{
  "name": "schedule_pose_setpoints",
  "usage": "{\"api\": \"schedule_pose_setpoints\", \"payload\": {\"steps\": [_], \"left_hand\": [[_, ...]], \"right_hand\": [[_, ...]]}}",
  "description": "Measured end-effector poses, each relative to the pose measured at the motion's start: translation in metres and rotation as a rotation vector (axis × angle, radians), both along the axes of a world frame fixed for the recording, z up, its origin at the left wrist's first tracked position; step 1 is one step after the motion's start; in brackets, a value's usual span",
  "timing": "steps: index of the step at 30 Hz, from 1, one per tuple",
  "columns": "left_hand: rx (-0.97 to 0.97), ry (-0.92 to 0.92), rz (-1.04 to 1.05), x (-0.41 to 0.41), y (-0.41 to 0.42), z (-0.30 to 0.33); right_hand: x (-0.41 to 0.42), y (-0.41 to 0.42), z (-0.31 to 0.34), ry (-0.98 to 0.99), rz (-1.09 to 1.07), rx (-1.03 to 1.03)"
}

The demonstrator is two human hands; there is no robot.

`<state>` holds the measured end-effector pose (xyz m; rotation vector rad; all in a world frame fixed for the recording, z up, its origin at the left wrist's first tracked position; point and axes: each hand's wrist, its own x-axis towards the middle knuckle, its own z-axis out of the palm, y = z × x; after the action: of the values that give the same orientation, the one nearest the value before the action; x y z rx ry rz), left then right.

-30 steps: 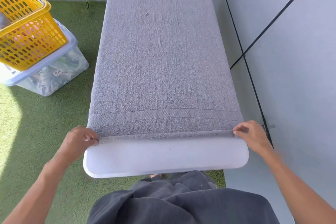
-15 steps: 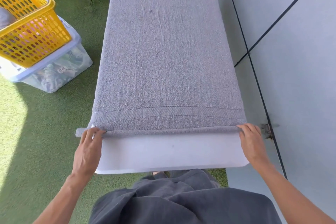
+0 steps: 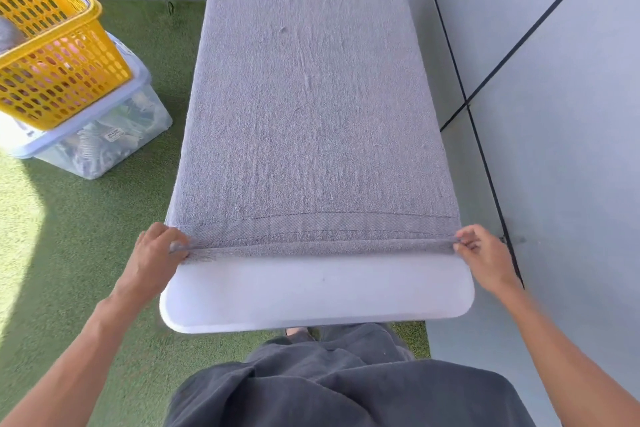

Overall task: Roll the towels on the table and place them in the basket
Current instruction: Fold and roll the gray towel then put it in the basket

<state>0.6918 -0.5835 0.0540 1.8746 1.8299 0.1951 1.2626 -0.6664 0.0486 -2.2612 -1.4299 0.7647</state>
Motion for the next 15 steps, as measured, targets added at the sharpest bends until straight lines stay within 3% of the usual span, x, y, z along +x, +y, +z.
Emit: {"api": "schedule_pose_setpoints", "payload": {"steps": [3, 6, 15], "left_hand": [[0.199, 0.164, -0.074, 0.006, -0.02, -0.001], [0.256, 0.21, -0.115, 0.015, -0.054, -0.014], [0.218, 0.2, -0.036, 0.024, -0.048, -0.024]], "right_hand": [[-0.011, -0.011, -0.006, -0.299, 0.024, 0.101], [-0.028, -0.029, -0.01, -0.478, 0.096, 0.136], [-0.035, -0.02, -0.018, -0.5, 0.148, 0.142]]}}
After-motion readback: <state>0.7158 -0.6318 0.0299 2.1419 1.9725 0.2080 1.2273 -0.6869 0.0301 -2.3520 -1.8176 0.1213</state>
